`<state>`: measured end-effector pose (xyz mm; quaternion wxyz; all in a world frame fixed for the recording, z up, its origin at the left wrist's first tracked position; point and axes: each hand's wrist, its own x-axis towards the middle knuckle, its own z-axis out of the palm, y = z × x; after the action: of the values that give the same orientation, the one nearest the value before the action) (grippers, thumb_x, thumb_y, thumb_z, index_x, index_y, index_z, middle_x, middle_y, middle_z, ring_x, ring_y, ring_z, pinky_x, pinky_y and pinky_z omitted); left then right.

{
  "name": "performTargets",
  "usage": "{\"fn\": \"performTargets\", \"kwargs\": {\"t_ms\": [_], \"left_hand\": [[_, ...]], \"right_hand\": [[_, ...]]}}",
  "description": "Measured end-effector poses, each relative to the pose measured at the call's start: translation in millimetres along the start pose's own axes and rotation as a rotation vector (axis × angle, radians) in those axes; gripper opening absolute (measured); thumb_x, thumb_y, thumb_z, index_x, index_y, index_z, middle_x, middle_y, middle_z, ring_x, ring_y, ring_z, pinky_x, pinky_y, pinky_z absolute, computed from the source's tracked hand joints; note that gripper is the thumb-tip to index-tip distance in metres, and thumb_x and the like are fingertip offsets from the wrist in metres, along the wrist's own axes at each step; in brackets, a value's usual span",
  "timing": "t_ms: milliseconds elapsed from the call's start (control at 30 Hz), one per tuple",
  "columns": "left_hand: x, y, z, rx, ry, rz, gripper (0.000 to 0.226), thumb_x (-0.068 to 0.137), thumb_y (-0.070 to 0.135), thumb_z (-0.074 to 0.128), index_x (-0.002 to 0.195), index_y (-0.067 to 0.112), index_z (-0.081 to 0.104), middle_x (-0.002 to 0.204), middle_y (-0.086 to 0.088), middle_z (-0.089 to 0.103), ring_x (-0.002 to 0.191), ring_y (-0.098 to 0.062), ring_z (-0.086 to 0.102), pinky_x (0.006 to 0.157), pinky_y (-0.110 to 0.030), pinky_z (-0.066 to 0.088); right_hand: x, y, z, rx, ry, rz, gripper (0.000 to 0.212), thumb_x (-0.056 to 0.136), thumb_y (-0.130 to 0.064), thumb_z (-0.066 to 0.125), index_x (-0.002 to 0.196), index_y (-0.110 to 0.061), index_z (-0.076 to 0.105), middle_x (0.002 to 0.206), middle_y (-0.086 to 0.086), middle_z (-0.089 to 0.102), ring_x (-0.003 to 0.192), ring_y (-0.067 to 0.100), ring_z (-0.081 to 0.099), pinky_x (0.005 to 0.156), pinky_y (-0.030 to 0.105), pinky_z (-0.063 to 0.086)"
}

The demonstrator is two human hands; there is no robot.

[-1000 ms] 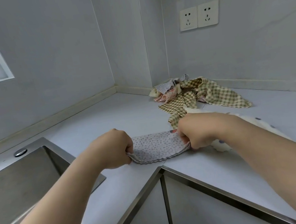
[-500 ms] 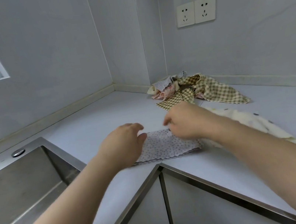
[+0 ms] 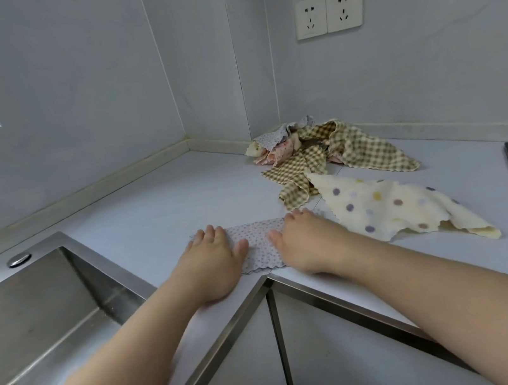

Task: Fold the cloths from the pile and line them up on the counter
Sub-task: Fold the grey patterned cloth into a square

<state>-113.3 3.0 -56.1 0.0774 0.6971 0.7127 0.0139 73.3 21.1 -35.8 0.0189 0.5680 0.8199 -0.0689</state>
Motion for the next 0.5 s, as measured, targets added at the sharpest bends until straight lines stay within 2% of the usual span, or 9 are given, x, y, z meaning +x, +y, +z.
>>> {"fn": "performTargets", "kwargs": {"t_ms": [67, 133, 200, 267, 333, 400, 500], "left_hand": [[3.6, -8.5, -0.9, -0.015, 0.007, -0.086, 0.072, 0.103, 0.053, 0.013, 0.153, 0.001, 0.019, 0.160, -0.019, 0.021, 0.149, -0.033, 0.017, 0.121, -0.046, 0.018], [2.7, -11.1, -4.6, 0.013, 0.014, -0.134, 0.060, 0.105, 0.044, 0.015, 0.148, 0.004, 0.030, 0.154, -0.017, 0.031, 0.144, -0.032, 0.028, 0.118, -0.047, 0.025], [1.1, -11.4, -9.3, 0.071, 0.093, -0.130, 0.039, 0.105, 0.030, 0.021, 0.127, 0.012, 0.048, 0.135, -0.012, 0.050, 0.123, -0.030, 0.047, 0.105, -0.044, 0.038], [1.9, -16.7, -13.3, 0.063, 0.228, -0.146, 0.028, 0.105, 0.026, 0.029, 0.100, 0.016, 0.055, 0.112, -0.008, 0.062, 0.095, -0.028, 0.054, 0.084, -0.037, 0.043], [5.9, -26.9, -13.8, -0.049, 0.348, -0.189, 0.027, 0.103, 0.028, 0.041, 0.088, 0.013, 0.058, 0.099, -0.009, 0.066, 0.084, -0.029, 0.053, 0.072, -0.035, 0.042], [10.0, -35.8, -12.1, -0.168, 0.446, -0.191, 0.022, 0.101, 0.027, 0.048, 0.091, 0.015, 0.064, 0.099, -0.008, 0.068, 0.087, -0.029, 0.056, 0.071, -0.035, 0.042], [9.1, -38.6, -9.9, -0.179, 0.436, -0.154, 0.022, 0.099, 0.029, 0.053, 0.111, 0.019, 0.069, 0.112, -0.009, 0.063, 0.107, -0.031, 0.055, 0.087, -0.039, 0.046]], "right_hand": [[-1.8, 5.5, -7.4, -0.074, -0.033, 0.017, 0.051, 0.107, -0.022, 0.016, 0.158, -0.018, 0.013, 0.156, 0.026, 0.027, 0.142, 0.046, 0.025, 0.116, 0.050, 0.025], [0.2, 10.7, -10.7, -0.124, -0.066, 0.042, 0.053, 0.105, -0.021, 0.018, 0.158, -0.024, 0.016, 0.155, 0.021, 0.032, 0.140, 0.045, 0.029, 0.114, 0.050, 0.027], [1.5, 13.6, -12.2, -0.182, -0.048, 0.043, 0.049, 0.105, -0.026, 0.020, 0.153, -0.022, 0.030, 0.151, 0.014, 0.039, 0.137, 0.038, 0.035, 0.112, 0.049, 0.028], [2.5, 16.5, -13.7, -0.201, 0.028, 0.047, 0.042, 0.103, -0.027, 0.027, 0.138, -0.019, 0.049, 0.139, 0.011, 0.051, 0.130, 0.032, 0.043, 0.111, 0.047, 0.027], [4.3, 21.3, -17.3, -0.208, 0.148, 0.057, 0.026, 0.099, -0.022, 0.037, 0.113, -0.017, 0.059, 0.124, 0.009, 0.060, 0.117, 0.028, 0.051, 0.107, 0.046, 0.031], [6.6, 27.6, -20.9, -0.173, 0.229, 0.061, 0.013, 0.097, -0.021, 0.044, 0.099, -0.017, 0.056, 0.116, 0.008, 0.061, 0.109, 0.028, 0.054, 0.097, 0.041, 0.036], [14.2, 37.0, -21.5, -0.053, 0.200, 0.055, 0.023, 0.097, -0.026, 0.048, 0.114, -0.017, 0.061, 0.120, 0.010, 0.054, 0.116, 0.031, 0.047, 0.096, 0.042, 0.037]]}}
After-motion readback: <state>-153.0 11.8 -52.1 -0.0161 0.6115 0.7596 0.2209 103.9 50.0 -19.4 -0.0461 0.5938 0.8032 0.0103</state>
